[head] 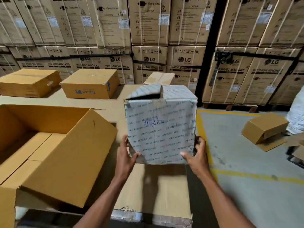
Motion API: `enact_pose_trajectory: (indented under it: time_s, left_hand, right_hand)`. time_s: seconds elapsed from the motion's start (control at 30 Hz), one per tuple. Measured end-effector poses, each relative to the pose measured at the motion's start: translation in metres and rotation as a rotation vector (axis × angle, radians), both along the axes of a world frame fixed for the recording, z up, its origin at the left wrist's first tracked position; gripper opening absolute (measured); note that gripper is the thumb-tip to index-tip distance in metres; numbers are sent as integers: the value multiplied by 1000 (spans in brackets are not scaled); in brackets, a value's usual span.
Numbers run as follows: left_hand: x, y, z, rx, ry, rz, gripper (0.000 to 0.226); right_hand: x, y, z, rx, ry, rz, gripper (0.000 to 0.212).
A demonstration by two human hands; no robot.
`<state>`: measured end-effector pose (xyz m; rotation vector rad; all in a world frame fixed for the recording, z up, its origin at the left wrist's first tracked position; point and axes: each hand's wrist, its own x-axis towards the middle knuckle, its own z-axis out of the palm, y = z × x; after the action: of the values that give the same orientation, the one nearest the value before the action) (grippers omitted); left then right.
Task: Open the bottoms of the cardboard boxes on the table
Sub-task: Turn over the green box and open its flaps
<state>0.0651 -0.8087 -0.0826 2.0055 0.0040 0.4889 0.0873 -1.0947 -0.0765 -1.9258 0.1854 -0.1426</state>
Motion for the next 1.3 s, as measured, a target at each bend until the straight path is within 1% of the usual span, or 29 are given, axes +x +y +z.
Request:
enact_pose_trajectory:
  time_s: [0.07,0.13,0.23,0.3,0.37,0.4,0.47,0.5,0.53,0.6,0.63,0.67,0.7,0.73,0.83,0.9,0.93,1.03,1.13,1.23,1.3]
  left_hand:
    - [-7,-1,-22,-18,52,4,74]
    - [-13,-2,-37,-68,124,12,68]
    - [-17,-2,-49,-95,231,18,71]
    - [-17,-2,-47,-99,256,7,72]
    - [-15,-2,-40,-82,269,13,78]
    - [-14,-2,-35,-65,254,34,85]
    - [-11,-3,-16,-11,142,138,98]
    - [-10,-5,2,43,38,187,96]
    - [-8,-8,21,114,-99,211,88]
    - [0,-14,63,320,-362,199,70]
    - [6,-18,83,438,-445,182,65]
    - [12,-23,101,539,-473,154,63]
    - [18,-29,116,619,-442,108,61]
    - [25,-33,128,694,-362,42,59]
    - [50,-41,150,933,-31,-162,64]
    - [61,-42,157,1009,136,-251,66]
    - [63,-44,159,1008,167,-282,62]
    - [63,-49,163,957,146,-334,48]
    - [57,-53,170,1034,66,-317,40]
    - [55,-51,188,1071,-83,-224,37]
    - [54,-43,201,1055,-198,-105,36]
  right_hand:
    - [-11,4,-18,-6,108,-42,102]
    - [-20,7,-32,-10,204,-73,96]
    - [-28,10,-42,-47,221,-94,77]
    - [-28,9,-44,-52,208,-95,76]
    - [-27,10,-39,-9,165,-58,83]
    - [-27,10,-38,13,125,-47,93]
    - [-22,8,-37,64,60,-71,118]
    - [-20,9,-29,76,0,-83,119]
    - [-19,10,-16,57,-104,-102,109]
    - [-13,12,15,-27,-388,-153,77]
    - [-8,13,31,-87,-513,-151,64]
    - [-3,16,46,-155,-609,-134,54]
    - [2,19,59,-225,-669,-110,47]
    - [7,23,68,-297,-703,-84,43]
    - [17,38,82,-473,-663,7,31]
    - [20,41,77,-557,-596,37,28]
    - [22,41,72,-587,-579,41,28]
    - [21,38,67,-597,-574,43,28]
    - [20,37,68,-612,-571,47,28]
    - [19,36,68,-614,-566,44,30]
    - [19,36,67,-619,-567,43,30]
